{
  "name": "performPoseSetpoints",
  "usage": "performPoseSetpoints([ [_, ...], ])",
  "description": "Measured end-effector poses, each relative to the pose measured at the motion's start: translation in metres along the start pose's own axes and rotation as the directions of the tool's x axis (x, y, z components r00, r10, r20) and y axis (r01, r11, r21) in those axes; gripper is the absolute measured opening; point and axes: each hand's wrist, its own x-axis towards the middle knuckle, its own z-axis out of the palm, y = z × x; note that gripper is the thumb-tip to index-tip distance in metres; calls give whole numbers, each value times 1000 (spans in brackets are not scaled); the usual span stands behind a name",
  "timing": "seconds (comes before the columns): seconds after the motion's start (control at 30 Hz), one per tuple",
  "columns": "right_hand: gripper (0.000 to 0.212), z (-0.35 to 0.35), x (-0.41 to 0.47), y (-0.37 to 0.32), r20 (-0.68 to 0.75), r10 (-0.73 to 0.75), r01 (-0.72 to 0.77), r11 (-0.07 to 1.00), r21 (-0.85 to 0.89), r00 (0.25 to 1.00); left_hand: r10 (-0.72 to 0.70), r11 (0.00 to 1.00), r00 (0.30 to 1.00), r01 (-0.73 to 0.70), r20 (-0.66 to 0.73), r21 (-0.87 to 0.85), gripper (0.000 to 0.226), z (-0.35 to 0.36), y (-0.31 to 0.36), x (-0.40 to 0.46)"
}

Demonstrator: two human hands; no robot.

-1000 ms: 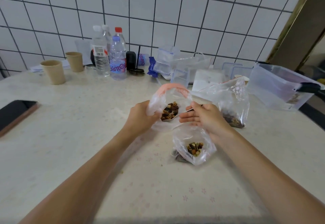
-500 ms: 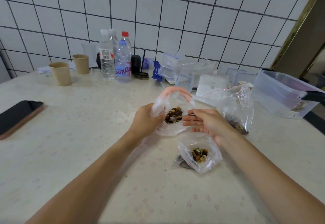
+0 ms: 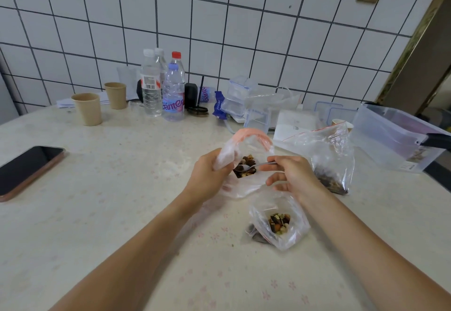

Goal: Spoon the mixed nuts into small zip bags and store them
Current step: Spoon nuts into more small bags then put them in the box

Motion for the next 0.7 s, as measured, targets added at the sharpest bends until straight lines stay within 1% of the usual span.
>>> performPoseSetpoints([
  [0.07, 21, 0, 0, -1, -17, -7, 8, 1000, 10, 1000, -9, 1000, 999, 9, -51, -6, 24, 0, 0, 0],
  [0.17, 26, 5, -2, -1, -3, 40, -40, 997, 73, 999, -25, 1000, 995, 25, -96, 3, 28, 0, 0, 1],
  [0.37, 26, 18, 7, -2, -22, 87, -79, 971, 224, 996, -32, 999, 998, 30, -47, -27, 27, 1, 1, -2],
  [0.5, 21, 26, 15, -5, -49, 58, -49, 983, 175, 997, -33, 998, 999, 33, -12, -45, 27, 2, 1, -2],
  [0.7, 17, 25, 20, 3, 27, 34, -39, 982, 184, 999, -60, 994, 997, 55, -49, -90, 22, 1, 2, 1],
])
